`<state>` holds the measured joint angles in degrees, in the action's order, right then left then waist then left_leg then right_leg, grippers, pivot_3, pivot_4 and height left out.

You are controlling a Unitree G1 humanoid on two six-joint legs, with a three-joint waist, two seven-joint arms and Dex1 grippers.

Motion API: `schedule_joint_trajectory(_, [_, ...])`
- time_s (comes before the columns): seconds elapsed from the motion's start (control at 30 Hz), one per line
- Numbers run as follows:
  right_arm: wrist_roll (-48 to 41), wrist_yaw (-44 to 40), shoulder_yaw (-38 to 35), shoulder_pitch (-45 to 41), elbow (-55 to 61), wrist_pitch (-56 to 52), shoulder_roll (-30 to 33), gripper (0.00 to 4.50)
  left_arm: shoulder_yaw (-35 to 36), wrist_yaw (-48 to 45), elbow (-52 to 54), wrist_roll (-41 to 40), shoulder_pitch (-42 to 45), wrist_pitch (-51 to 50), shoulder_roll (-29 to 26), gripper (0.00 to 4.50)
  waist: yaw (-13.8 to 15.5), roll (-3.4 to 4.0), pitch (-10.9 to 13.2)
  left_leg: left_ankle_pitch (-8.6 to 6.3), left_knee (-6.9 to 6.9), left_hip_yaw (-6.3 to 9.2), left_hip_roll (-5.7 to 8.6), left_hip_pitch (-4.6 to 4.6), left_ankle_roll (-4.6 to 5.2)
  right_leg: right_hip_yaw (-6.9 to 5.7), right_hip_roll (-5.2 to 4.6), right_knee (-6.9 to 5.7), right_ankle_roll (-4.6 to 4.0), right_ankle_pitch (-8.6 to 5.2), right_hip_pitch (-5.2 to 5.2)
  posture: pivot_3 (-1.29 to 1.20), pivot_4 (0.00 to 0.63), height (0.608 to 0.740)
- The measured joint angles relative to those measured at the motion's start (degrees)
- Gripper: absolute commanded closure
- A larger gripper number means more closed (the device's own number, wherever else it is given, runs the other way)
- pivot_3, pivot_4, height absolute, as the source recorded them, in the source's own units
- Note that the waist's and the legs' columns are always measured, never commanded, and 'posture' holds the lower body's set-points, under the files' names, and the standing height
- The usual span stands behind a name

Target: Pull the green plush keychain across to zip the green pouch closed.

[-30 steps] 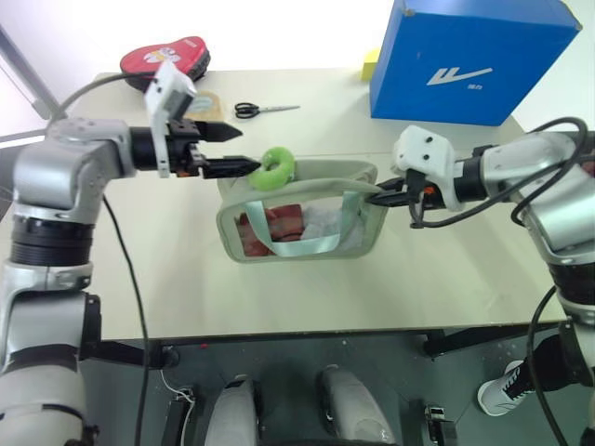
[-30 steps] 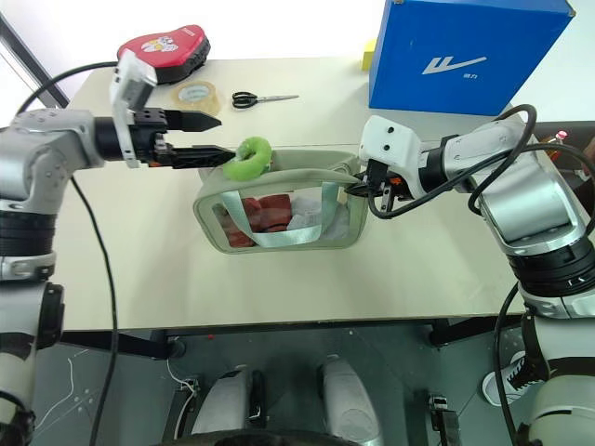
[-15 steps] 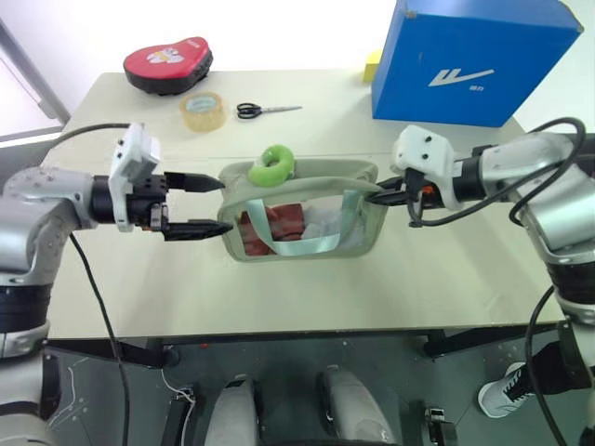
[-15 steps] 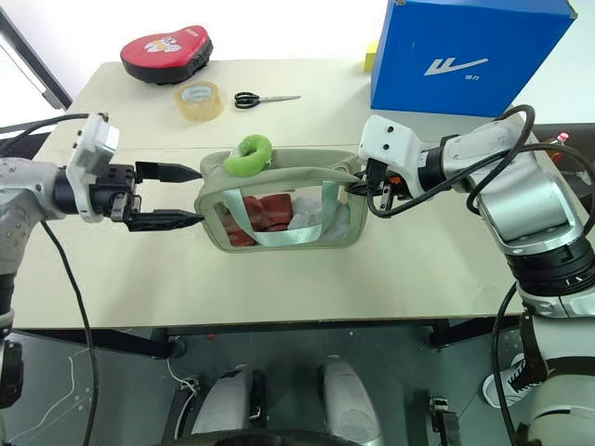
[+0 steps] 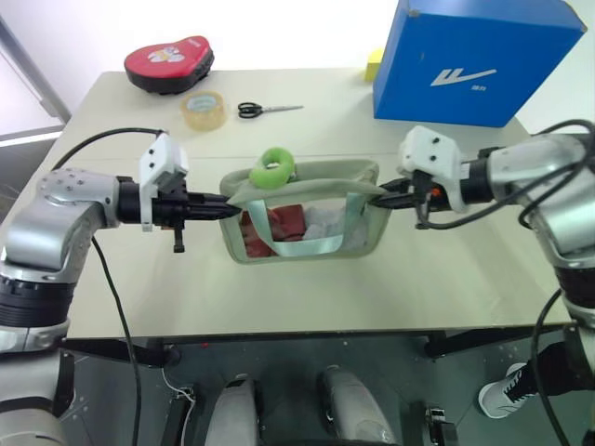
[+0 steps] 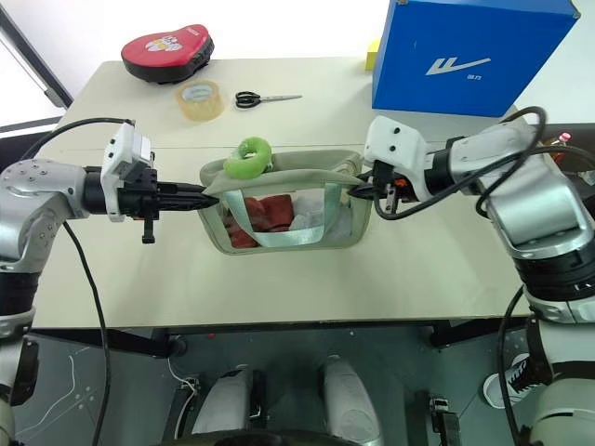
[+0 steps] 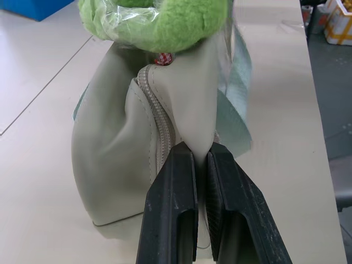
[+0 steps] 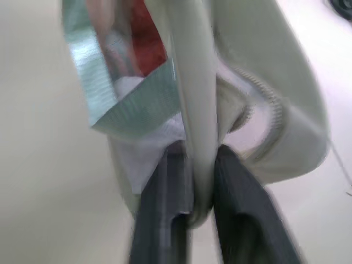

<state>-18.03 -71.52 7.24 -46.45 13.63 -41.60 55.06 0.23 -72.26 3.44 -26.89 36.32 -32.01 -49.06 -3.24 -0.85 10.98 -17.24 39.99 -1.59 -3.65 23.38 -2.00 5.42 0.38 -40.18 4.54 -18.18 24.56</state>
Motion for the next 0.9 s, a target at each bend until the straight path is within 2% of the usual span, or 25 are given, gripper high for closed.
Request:
schedule_joint_trajectory(0.1, [-5.5,-4.7,-5.5,-0.8,-0.1,3.4,0.7,0.9,-0.4,0.1,-0.1,0.4,0.3,0.5,0.3,4.5,0.5,0.0,0.0,0.0,0.0,-0.01,-0.01,-0.02,0.0,0.0,0.01,0.0,0.0,0.0,0.0,0.0,0.15,0.737])
schedule_joint_trajectory(0.17, [-8.6,-6.0,-6.9,-5.5,-1.6,4.7,-2.2,0.04,-0.5,0.2,-0.4,0.8,0.5,1.1,0.5,4.5,0.3,0.02,0.0,0.0,0.0,-0.05,-0.02,-0.09,0.0,0.05,0.01,-0.05,-0.01,0.01,0.0,0.0,0.15,0.737])
schedule_joint_trajectory(0.23, [-9.5,-5.8,-6.2,-10.4,-2.5,5.9,-5.5,0.04,-0.6,0.1,-0.5,1.1,0.6,1.4,0.8,4.5,0.3,0.02,0.0,0.0,0.01,-0.04,-0.04,-0.1,0.01,0.0,0.05,-0.08,-0.02,0.02,-0.02,0.0,0.15,0.737])
schedule_joint_trajectory(0.3, [-6.3,-3.4,-1.4,-16.5,-6.3,7.4,-11.3,0.04,-0.6,0.2,-0.6,1.3,0.7,1.5,0.8,4.5,0.0,0.03,0.0,0.0,0.01,-0.07,-0.05,-0.12,0.0,0.01,0.05,-0.11,-0.02,0.02,-0.02,0.0,0.15,0.737])
schedule_joint_trajectory(0.5, [4.5,1.8,12.7,-22.6,-18.3,9.4,-23.2,0.04,-0.7,0.3,-0.2,1.2,0.8,1.5,1.1,4.5,0.6,0.02,0.0,0.01,0.0,-0.05,-0.04,0.08,-0.01,-0.03,-0.05,-0.04,-0.03,0.01,0.14,0.0,0.15,0.737])
schedule_joint_trajectory(0.6, [7.5,2.3,15.9,-24.7,-22.0,9.2,-25.6,0.82,-0.6,0.6,0.3,1.1,0.5,1.4,1.1,4.5,0.7,0.02,0.0,0.02,-0.02,-0.04,-0.04,0.14,-0.03,-0.03,-0.13,-0.04,-0.02,0.02,0.2,0.0,0.15,0.737])
schedule_joint_trajectory(0.77, [8.8,1.7,16.7,-25.6,-22.9,7.2,-25.7,3.26,-0.3,1.5,1.2,1.1,-0.2,1.3,0.9,4.5,0.7,0.02,0.0,0.01,-0.01,-0.03,-0.04,0.11,-0.02,-0.04,-0.09,-0.06,-0.02,0.02,0.19,0.0,0.15,0.737])
schedule_joint_trajectory(0.83, [8.7,1.2,16.5,-25.6,-22.9,5.8,-25.3,4.42,-0.3,1.5,1.4,1.1,-0.3,1.4,0.9,4.5,0.7,0.02,0.0,0.01,-0.01,-0.03,-0.04,0.09,-0.02,-0.04,-0.06,-0.09,-0.02,0.02,0.18,0.0,0.15,0.737])
schedule_joint_trajectory(0.9, [8.6,0.7,16.5,-25.6,-22.8,5.0,-24.7,4.42,0.0,1.5,1.4,1.1,-0.6,1.5,0.8,4.5,0.7,0.02,0.0,0.01,-0.01,-0.03,-0.03,0.08,-0.02,-0.05,-0.05,-0.09,-0.02,0.02,0.18,0.0,0.15,0.737])
